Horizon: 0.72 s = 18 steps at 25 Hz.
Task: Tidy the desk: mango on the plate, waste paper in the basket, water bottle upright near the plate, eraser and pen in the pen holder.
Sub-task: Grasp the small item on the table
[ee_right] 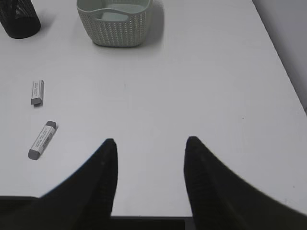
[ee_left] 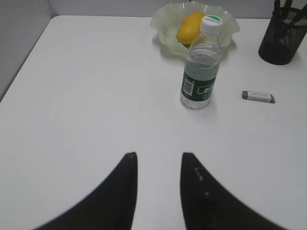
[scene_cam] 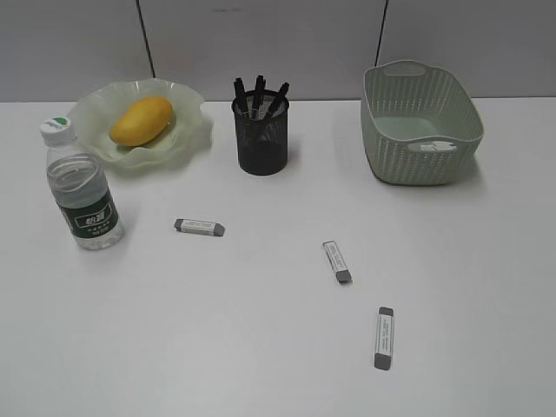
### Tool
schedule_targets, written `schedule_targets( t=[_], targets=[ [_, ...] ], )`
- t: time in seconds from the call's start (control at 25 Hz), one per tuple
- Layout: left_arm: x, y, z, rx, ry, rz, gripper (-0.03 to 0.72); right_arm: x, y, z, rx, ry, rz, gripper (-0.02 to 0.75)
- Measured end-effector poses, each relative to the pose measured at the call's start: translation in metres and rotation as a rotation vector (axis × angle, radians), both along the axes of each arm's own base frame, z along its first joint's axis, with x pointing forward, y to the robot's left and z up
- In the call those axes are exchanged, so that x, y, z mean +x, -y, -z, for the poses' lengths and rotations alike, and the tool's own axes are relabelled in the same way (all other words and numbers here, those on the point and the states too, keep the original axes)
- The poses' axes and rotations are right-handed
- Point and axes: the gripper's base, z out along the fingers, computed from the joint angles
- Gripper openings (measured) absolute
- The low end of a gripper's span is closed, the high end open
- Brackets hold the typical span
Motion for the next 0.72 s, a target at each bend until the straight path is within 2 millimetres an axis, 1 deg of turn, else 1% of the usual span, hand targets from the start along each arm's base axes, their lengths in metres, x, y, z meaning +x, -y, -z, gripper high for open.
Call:
schedule_targets(
  t=[0.24, 0.48, 0.6, 0.72],
  targets=[
    [0.000, 0.000, 0.000, 0.000, 0.000, 0.000, 0.239, 0.000, -0.001, 0.000, 0.008, 0.000, -0.005, 0.374],
    [0.000, 0.000, 0.000, 0.000, 0.000, 0.000, 0.239, -0.001, -0.011, -0.001, 0.102, 0.000, -0.092, 0.376],
    [0.000, 0.000, 0.000, 0.000, 0.000, 0.000, 0.239, -0.001, -0.010, -0.001, 0.085, 0.000, -0.081, 0.371],
    [0.000, 0.000, 0.000, 0.000, 0.000, 0.000, 0.239, 0.000, -0.007, 0.000, 0.050, 0.001, -0.058, 0.346]
  ],
)
